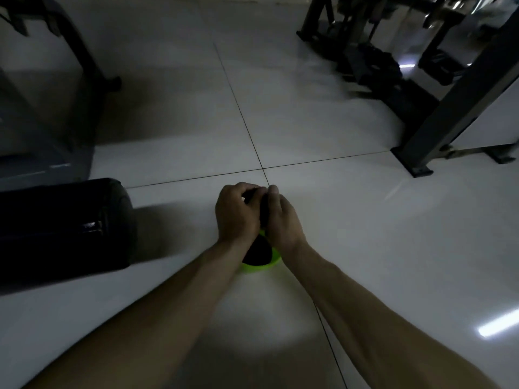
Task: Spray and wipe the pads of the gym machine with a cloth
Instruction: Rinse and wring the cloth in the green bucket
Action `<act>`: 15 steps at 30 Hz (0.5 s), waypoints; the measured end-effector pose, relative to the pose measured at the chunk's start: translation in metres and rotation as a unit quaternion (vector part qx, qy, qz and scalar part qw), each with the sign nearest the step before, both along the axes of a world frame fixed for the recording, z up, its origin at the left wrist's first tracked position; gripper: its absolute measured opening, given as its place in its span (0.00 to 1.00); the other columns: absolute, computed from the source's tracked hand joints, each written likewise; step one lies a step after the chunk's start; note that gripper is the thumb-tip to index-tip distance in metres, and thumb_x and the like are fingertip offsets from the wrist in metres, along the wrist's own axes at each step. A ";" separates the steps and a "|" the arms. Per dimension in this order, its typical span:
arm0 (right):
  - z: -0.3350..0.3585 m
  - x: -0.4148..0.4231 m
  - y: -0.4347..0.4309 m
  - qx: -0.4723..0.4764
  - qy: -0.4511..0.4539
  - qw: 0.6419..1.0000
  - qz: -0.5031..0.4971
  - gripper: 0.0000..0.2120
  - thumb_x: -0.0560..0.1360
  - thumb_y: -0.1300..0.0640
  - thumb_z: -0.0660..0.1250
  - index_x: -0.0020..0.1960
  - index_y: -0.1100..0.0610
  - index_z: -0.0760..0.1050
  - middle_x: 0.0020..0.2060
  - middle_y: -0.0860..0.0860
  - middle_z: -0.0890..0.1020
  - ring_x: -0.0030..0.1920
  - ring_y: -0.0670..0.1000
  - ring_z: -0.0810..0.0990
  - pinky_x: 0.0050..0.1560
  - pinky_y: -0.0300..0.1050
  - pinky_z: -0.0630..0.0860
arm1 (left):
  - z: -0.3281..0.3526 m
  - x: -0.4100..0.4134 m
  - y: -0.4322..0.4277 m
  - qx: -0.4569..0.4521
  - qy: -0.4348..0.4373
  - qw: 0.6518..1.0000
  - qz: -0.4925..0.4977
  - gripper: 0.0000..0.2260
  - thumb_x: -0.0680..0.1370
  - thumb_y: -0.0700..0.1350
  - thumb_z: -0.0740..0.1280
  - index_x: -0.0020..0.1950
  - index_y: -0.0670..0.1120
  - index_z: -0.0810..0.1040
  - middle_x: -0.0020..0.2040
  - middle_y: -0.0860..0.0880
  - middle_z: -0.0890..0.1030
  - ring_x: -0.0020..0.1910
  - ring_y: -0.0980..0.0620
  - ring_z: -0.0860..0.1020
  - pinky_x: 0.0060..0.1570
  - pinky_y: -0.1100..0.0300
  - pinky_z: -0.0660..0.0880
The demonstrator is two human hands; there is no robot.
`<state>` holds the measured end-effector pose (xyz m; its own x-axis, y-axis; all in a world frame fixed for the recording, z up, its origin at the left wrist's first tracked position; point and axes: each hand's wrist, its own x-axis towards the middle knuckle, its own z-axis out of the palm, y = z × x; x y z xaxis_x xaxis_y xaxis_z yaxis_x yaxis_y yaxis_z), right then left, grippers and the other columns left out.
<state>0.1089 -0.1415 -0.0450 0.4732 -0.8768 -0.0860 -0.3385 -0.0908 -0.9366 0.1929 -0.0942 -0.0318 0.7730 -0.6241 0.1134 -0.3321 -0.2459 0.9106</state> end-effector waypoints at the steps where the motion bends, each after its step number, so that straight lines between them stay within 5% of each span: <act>1: -0.011 -0.003 -0.006 -0.115 0.049 0.992 0.034 0.27 0.81 0.40 0.48 0.58 0.59 0.77 0.43 0.52 0.80 0.42 0.55 0.80 0.40 0.49 0.75 | -0.001 0.004 -0.008 0.004 0.060 0.998 0.027 0.01 0.77 0.46 0.74 0.48 0.50 0.84 0.47 0.52 0.84 0.47 0.54 0.82 0.51 0.68 0.77; 3: -0.025 -0.011 -0.016 -0.301 0.132 0.940 0.088 0.26 0.79 0.46 0.49 0.62 0.63 0.75 0.43 0.56 0.75 0.38 0.58 0.73 0.36 0.49 0.70 | -0.002 0.013 -0.017 0.018 0.213 0.975 0.067 0.06 0.73 0.43 0.78 0.45 0.50 0.83 0.46 0.50 0.85 0.46 0.50 0.84 0.52 0.52 0.83; 5: -0.028 -0.010 -0.022 -0.306 0.126 0.940 0.084 0.27 0.78 0.47 0.48 0.58 0.64 0.76 0.43 0.59 0.78 0.38 0.58 0.76 0.37 0.50 0.73 | 0.001 0.013 -0.019 0.021 0.271 0.960 0.072 0.06 0.72 0.44 0.80 0.42 0.49 0.84 0.43 0.50 0.86 0.44 0.49 0.85 0.50 0.49 0.84; 7: -0.024 -0.002 -0.022 -0.154 0.069 0.985 0.028 0.20 0.81 0.49 0.52 0.50 0.61 0.77 0.39 0.56 0.81 0.35 0.51 0.77 0.36 0.45 0.72 | 0.003 0.005 -0.014 0.023 0.149 0.988 0.042 0.08 0.76 0.51 0.76 0.43 0.48 0.85 0.42 0.51 0.87 0.43 0.52 0.85 0.51 0.54 0.82; 8: -0.024 0.004 -0.027 0.005 0.023 0.999 -0.025 0.16 0.82 0.51 0.56 0.47 0.60 0.77 0.35 0.54 0.80 0.30 0.48 0.75 0.32 0.42 0.70 | 0.002 -0.001 -0.006 0.022 0.059 0.998 0.009 0.11 0.80 0.54 0.71 0.46 0.48 0.86 0.45 0.51 0.87 0.46 0.52 0.84 0.53 0.57 0.80; 10: -0.013 0.007 -0.034 0.365 -0.087 0.923 -0.089 0.14 0.83 0.52 0.61 0.43 0.58 0.76 0.29 0.51 0.74 0.24 0.49 0.69 0.25 0.39 0.64 | -0.003 -0.005 0.009 0.004 -0.109 0.989 -0.104 0.17 0.84 0.56 0.62 0.60 0.47 0.84 0.59 0.50 0.85 0.58 0.53 0.80 0.61 0.62 0.74; 11: -0.007 0.004 -0.034 0.441 -0.098 0.889 -0.081 0.15 0.83 0.52 0.61 0.40 0.56 0.75 0.28 0.50 0.70 0.22 0.48 0.65 0.22 0.38 0.61 | -0.010 0.000 0.013 0.011 -0.190 0.969 -0.160 0.19 0.84 0.56 0.58 0.66 0.47 0.81 0.65 0.51 0.82 0.62 0.52 0.78 0.63 0.62 0.72; 13: 0.002 0.004 -0.027 0.456 -0.088 0.884 -0.056 0.18 0.82 0.56 0.58 0.33 0.54 0.69 0.24 0.49 0.66 0.21 0.48 0.62 0.22 0.36 0.57 | -0.018 0.014 0.018 0.069 -0.317 0.924 -0.202 0.22 0.84 0.58 0.52 0.67 0.49 0.79 0.64 0.52 0.81 0.60 0.49 0.77 0.58 0.54 0.75; 15: 0.004 0.007 -0.021 0.396 -0.044 0.916 -0.043 0.18 0.80 0.61 0.55 0.32 0.56 0.68 0.23 0.53 0.65 0.20 0.50 0.62 0.23 0.36 0.57 | -0.013 0.022 0.016 0.122 -0.353 0.912 -0.172 0.24 0.83 0.60 0.48 0.58 0.50 0.79 0.55 0.52 0.82 0.52 0.48 0.79 0.49 0.52 0.76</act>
